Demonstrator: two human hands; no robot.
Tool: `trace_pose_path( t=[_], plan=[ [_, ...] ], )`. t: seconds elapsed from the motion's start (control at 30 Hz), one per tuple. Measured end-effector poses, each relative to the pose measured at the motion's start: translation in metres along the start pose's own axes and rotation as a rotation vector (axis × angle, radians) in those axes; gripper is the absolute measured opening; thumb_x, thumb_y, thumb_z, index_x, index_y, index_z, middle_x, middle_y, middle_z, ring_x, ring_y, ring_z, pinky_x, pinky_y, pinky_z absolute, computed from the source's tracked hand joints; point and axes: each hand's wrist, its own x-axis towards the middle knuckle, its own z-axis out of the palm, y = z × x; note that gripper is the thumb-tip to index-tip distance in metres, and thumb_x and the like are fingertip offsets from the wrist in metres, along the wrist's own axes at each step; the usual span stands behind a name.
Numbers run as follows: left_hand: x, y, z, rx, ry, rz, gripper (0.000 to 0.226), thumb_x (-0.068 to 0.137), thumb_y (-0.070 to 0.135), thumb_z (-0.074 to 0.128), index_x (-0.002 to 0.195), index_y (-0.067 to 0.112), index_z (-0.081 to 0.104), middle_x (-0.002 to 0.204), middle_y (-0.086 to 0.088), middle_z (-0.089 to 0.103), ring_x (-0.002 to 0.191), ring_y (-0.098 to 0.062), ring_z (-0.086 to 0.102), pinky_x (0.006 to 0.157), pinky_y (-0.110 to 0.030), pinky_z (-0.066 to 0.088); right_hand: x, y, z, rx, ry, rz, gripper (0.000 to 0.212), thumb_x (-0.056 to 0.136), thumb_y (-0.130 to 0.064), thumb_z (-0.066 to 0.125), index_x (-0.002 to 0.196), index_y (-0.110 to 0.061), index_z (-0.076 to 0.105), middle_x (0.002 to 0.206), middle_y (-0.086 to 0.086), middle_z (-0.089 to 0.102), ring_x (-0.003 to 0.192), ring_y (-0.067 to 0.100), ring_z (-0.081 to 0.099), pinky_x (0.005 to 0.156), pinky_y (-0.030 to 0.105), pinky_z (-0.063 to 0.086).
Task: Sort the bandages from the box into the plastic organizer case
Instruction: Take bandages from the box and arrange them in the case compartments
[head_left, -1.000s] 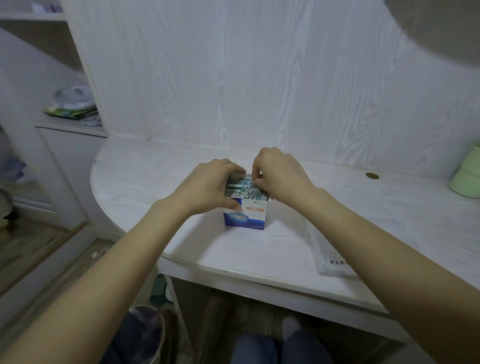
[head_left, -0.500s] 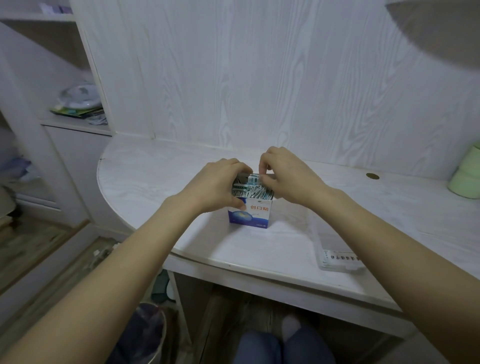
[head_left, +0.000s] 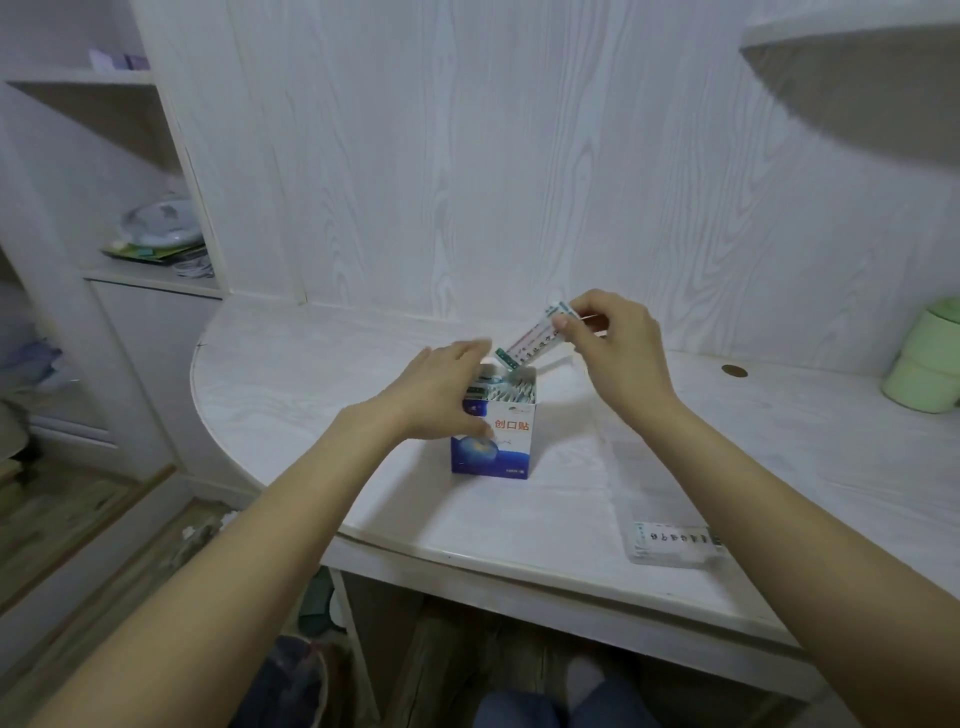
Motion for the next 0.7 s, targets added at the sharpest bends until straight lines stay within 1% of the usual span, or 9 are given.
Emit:
trace_pose_path(
  t=[0.03, 0.1, 0.17, 0.23, 0.27, 0.33, 0.43, 0.57, 0.7],
  plan=[
    [-0.004, 0.005, -0.001, -0.125, 0.021, -0.007, 0.105, 0.074, 0.040, 0.076, 0.151, 0.020, 0.008, 0.156, -0.004, 0.016, 0.140, -0.022, 0.024, 0.114, -0.038, 0.024, -0.001, 0.000, -0.006, 0.058, 0.018, 0.031, 0.012, 0.092, -0.017, 0.060, 0.082, -0.014, 0.066, 0.081, -0.002, 0.067, 0.078, 0.011, 0.061, 0.070, 0.022, 0.050],
    [-0.014, 0.023, -0.005, -0.478, 0.152, 0.014, 0.100, 0.080, 0.039, 0.071, 0.151, 0.026, 0.001, 0.155, 0.005, 0.012, 0.136, -0.010, 0.028, 0.110, -0.032, 0.030, -0.006, -0.001, -0.020, 0.192, 0.012, 0.093, 0.011, 0.091, -0.014, 0.061, 0.084, -0.010, 0.068, 0.081, 0.000, 0.069, 0.073, 0.008, 0.063, 0.070, 0.022, 0.054],
    [-0.024, 0.048, -0.009, -0.686, 0.270, 0.075, 0.079, 0.089, 0.039, 0.059, 0.151, 0.028, 0.011, 0.151, 0.011, 0.022, 0.128, 0.004, 0.032, 0.099, -0.013, 0.034, -0.015, 0.001, -0.032, 0.342, -0.030, 0.147, 0.010, 0.091, -0.010, 0.061, 0.085, -0.006, 0.069, 0.081, 0.005, 0.070, 0.069, 0.007, 0.063, 0.069, 0.018, 0.054],
    [-0.027, 0.068, -0.009, -0.779, 0.298, 0.108, 0.057, 0.095, 0.038, 0.047, 0.147, 0.027, 0.025, 0.145, 0.010, 0.035, 0.122, 0.004, 0.039, 0.085, 0.002, 0.034, -0.026, 0.004, -0.040, 0.451, -0.089, 0.177, 0.010, 0.090, -0.007, 0.061, 0.085, -0.006, 0.070, 0.080, 0.005, 0.070, 0.070, 0.007, 0.063, 0.069, 0.017, 0.052],
    [-0.027, 0.075, -0.010, -0.798, 0.277, 0.098, 0.047, 0.098, 0.036, 0.043, 0.143, 0.026, 0.035, 0.138, 0.008, 0.044, 0.115, 0.002, 0.046, 0.079, 0.002, 0.037, -0.031, 0.006, -0.043, 0.486, -0.113, 0.187, 0.011, 0.090, -0.005, 0.061, 0.084, -0.007, 0.070, 0.079, 0.003, 0.070, 0.071, 0.007, 0.063, 0.069, 0.016, 0.052],
    [-0.024, 0.087, -0.008, -0.827, 0.184, 0.084, 0.034, 0.101, 0.030, 0.038, 0.127, 0.018, 0.055, 0.116, 0.001, 0.062, 0.093, -0.003, 0.059, 0.072, -0.007, 0.043, -0.039, 0.010, -0.050, 0.533, -0.141, 0.200, 0.014, 0.089, -0.003, 0.060, 0.082, -0.010, 0.071, 0.076, 0.000, 0.070, 0.072, 0.006, 0.064, 0.070, 0.015, 0.051],
    [-0.024, 0.099, 0.000, -0.974, -0.013, 0.070, 0.034, 0.103, 0.022, 0.035, 0.113, 0.005, 0.062, 0.096, -0.009, 0.072, 0.073, -0.011, 0.067, 0.066, -0.018, 0.052, -0.048, 0.017, -0.060, 0.541, -0.177, 0.203, 0.016, 0.090, 0.000, 0.059, 0.086, -0.011, 0.071, 0.081, 0.001, 0.072, 0.075, 0.008, 0.066, 0.072, 0.016, 0.051],
    [-0.022, 0.108, 0.018, -1.047, -0.019, 0.030, 0.028, 0.101, 0.020, 0.043, 0.107, 0.002, 0.064, 0.091, -0.012, 0.072, 0.064, -0.012, 0.065, 0.060, -0.020, 0.052, -0.062, 0.024, -0.072, 0.522, -0.201, 0.252, 0.016, 0.089, 0.001, 0.060, 0.094, -0.010, 0.071, 0.088, 0.007, 0.071, 0.078, 0.007, 0.066, 0.072, 0.017, 0.053],
    [-0.023, 0.126, 0.039, -1.149, 0.026, 0.023, 0.019, 0.095, 0.011, 0.054, 0.107, 0.001, 0.063, 0.089, -0.013, 0.071, 0.069, -0.017, 0.070, 0.064, -0.024, 0.057, -0.078, 0.037, -0.084, 0.385, -0.153, 0.299, 0.008, 0.082, -0.009, 0.070, 0.086, -0.015, 0.072, 0.076, 0.001, 0.071, 0.068, 0.006, 0.063, 0.062, 0.018, 0.051]
  ],
)
